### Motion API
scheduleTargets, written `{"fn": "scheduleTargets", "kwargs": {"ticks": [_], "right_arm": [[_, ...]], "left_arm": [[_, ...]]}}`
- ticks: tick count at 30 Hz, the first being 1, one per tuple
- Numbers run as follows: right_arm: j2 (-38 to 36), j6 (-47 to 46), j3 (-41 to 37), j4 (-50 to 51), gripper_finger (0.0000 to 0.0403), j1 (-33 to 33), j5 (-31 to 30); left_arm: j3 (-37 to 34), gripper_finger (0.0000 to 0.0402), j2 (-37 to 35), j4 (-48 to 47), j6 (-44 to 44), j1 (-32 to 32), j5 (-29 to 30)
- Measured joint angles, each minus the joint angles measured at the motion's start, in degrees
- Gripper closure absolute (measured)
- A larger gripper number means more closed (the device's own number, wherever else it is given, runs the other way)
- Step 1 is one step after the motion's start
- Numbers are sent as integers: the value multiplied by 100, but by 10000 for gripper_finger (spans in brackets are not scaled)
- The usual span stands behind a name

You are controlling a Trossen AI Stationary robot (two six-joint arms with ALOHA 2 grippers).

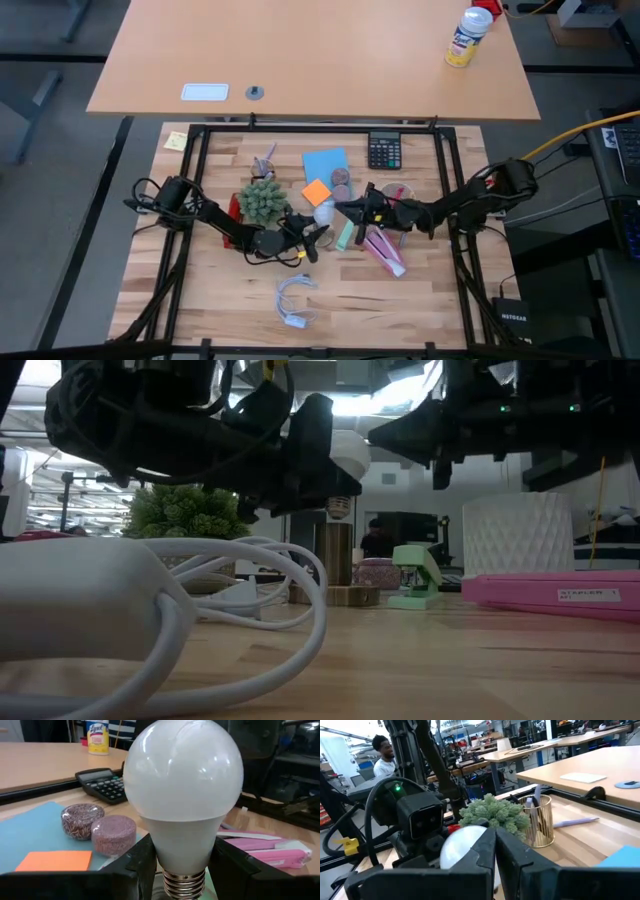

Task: Screw lightbulb
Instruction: Insert the white lightbulb into the lamp socket

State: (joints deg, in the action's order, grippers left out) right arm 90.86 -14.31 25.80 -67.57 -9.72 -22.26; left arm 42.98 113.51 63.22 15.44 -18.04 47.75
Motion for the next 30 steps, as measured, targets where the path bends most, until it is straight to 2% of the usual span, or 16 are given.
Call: {"fn": "scheduleTargets", "kwargs": {"ticks": [10, 15, 23, 30], "right_arm": [[470, 128, 477, 61, 386, 0, 0], [587, 131, 738, 622, 386, 0, -85], [585, 297, 805, 762, 386, 12, -1408], [581, 71, 805, 1170, 386, 104, -833]], "left_arm": [[-46, 260, -2, -625, 417, 46, 4], [-46, 257, -4, -672, 417, 59, 7], [-46, 258, -4, -703, 370, 57, 7], [-46, 255, -4, -712, 368, 57, 7]]}}
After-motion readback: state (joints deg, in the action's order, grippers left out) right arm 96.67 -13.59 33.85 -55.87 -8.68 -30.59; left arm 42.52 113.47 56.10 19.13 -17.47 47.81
